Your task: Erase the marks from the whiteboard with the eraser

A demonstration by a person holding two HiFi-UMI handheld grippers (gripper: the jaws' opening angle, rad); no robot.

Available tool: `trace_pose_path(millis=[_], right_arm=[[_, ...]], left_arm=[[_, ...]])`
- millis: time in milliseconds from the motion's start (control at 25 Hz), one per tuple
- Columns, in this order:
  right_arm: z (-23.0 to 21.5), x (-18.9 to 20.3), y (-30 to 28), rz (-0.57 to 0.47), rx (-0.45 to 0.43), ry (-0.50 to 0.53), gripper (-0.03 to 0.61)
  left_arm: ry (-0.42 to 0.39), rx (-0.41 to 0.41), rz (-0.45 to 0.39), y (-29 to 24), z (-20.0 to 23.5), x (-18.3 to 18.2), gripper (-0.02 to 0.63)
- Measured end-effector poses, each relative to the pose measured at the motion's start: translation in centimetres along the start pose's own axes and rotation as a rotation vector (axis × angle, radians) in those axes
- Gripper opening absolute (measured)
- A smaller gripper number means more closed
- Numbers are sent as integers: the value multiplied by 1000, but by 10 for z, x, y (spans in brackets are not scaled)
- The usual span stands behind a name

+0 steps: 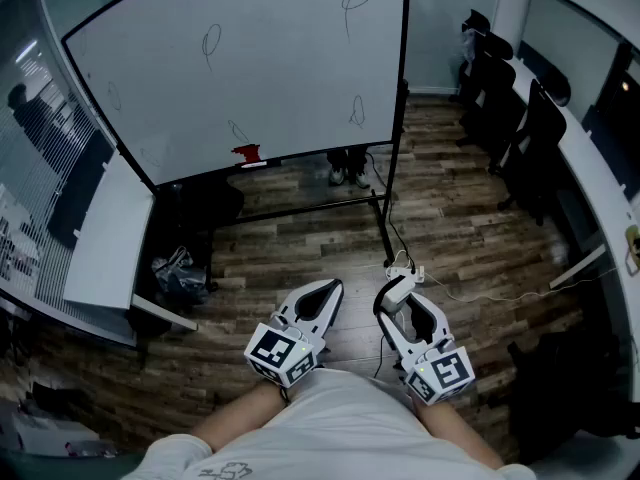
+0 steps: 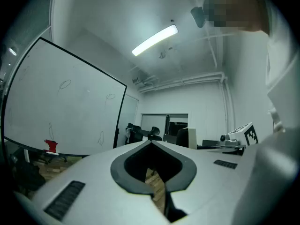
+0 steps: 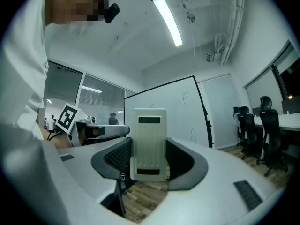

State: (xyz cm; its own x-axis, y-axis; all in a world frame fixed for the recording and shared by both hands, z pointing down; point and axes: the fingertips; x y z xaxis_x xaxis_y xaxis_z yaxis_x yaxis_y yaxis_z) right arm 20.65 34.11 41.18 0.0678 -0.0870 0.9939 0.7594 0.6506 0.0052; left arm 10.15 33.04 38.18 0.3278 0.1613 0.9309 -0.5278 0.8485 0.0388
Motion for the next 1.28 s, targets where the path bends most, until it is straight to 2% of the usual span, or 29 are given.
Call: trace_pose_path(millis=[440,720,1080,1280], right_arm=[[-3,2,-21,-2,8,-3,233],[-6,-3,-48,-19,34,32,235],[-18,7,-129,21,52,10,234],[-23,2,-180,25,66,9,233]], left_arm=[[12,-2,12,-5,22,-1,6],[35,6,18,-14,52,-4,6],[53,55,29,-45,121,-30,6],[33,99,52,-64,154,-51,6]])
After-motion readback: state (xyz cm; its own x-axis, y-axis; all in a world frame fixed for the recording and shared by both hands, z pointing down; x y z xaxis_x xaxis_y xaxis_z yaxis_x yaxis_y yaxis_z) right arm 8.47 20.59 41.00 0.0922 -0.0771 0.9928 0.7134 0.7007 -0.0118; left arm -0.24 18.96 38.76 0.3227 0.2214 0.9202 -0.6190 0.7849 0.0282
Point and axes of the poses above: the fingertips, and each gripper's own axes: y backward along the fingers, z to its left, x out of its underside, and after that the axes turned 12 degrees about y, right-handed
